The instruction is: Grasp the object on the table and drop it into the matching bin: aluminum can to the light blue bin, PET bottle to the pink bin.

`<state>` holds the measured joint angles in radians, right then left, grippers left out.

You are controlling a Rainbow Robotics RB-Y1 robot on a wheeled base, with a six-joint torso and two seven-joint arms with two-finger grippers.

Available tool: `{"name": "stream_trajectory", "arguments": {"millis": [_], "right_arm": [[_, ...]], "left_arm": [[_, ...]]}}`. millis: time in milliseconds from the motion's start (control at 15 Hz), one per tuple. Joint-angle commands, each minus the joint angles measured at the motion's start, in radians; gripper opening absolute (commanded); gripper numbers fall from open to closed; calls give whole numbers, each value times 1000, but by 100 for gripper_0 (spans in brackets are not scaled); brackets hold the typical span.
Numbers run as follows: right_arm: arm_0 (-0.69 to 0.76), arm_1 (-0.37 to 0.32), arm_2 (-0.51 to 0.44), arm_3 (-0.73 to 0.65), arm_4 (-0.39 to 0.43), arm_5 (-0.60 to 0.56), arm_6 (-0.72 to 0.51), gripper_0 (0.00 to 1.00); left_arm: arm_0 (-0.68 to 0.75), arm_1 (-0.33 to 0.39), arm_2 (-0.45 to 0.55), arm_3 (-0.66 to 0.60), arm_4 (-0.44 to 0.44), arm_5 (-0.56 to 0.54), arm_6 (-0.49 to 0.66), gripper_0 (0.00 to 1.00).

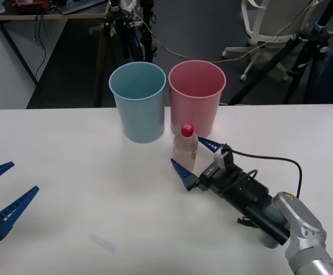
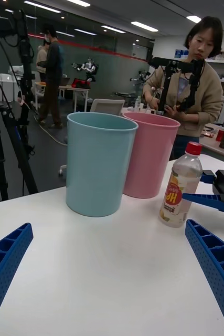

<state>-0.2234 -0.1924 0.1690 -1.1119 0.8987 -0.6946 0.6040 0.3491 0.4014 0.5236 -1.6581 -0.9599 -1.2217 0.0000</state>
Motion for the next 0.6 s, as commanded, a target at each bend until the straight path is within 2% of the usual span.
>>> {"name": "stream_trajectory", "arguments": {"millis": [67, 600], "right_arm": [[-16, 11, 4, 0, 0, 29, -3, 100], [-42, 19, 29, 0, -3, 87, -9, 100]], "left_arm": [[0, 0, 0, 0, 0, 0, 0, 100], [0, 0, 0, 0, 0, 0, 0, 100]]}}
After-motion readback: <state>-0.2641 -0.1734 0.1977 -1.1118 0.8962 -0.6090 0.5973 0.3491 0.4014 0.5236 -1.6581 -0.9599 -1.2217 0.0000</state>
